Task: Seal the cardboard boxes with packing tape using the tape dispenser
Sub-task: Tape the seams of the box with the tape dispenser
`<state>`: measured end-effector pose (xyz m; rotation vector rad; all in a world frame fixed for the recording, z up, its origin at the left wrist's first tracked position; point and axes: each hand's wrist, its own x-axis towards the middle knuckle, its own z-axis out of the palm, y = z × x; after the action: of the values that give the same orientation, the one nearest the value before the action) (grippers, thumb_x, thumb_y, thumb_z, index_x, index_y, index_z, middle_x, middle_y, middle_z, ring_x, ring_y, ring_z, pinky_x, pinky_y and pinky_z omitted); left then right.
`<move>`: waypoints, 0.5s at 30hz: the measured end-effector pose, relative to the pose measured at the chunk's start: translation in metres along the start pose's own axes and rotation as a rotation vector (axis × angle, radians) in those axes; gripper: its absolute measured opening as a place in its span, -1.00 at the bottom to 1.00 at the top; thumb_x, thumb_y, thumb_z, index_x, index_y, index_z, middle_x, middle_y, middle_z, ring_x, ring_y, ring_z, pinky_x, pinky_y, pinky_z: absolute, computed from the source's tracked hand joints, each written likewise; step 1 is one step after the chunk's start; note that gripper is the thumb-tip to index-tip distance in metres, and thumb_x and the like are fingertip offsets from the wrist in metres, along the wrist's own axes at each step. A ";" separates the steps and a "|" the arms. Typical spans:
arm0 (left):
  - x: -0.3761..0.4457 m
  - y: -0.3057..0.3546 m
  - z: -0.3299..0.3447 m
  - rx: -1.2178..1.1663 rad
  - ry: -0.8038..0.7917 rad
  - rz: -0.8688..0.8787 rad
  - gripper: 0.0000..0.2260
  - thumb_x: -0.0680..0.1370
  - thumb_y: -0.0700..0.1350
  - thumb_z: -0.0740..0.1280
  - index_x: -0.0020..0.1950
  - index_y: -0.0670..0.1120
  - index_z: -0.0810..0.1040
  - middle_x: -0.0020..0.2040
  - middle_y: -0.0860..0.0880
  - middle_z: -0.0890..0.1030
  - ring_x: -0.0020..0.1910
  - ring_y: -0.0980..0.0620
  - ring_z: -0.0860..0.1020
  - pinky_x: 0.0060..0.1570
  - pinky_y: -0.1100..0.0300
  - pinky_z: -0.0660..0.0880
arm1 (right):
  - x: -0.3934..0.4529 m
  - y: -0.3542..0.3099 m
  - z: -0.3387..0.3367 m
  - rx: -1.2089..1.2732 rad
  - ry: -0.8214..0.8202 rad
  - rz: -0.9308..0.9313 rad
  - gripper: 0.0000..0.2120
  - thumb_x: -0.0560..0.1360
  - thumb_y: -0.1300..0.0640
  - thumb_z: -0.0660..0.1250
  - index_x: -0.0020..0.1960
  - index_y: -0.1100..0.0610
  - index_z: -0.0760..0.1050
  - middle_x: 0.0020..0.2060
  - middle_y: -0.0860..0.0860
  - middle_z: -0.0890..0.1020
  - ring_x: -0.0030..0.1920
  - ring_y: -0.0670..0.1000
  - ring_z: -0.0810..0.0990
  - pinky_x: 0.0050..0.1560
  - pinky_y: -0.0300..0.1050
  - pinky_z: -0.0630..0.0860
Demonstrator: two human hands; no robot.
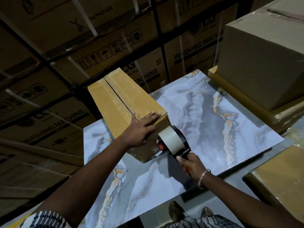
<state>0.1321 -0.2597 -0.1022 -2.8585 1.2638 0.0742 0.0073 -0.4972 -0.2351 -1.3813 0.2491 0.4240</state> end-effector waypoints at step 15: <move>0.054 0.011 -0.044 0.329 -0.239 0.132 -0.82 0.44 0.08 0.33 0.01 0.15 0.62 0.45 -0.17 0.24 0.38 -0.20 0.26 0.32 -0.48 0.11 | 0.002 -0.007 -0.034 0.164 0.063 -0.070 -0.55 0.24 -0.17 0.49 -0.39 0.18 0.40 -0.55 0.13 0.35 -0.61 0.02 0.28 -0.55 -0.18 0.16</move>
<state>0.1620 -0.3080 -0.0613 -2.4084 1.2781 0.1843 0.0142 -0.5310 -0.2357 -1.2401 0.2805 0.2954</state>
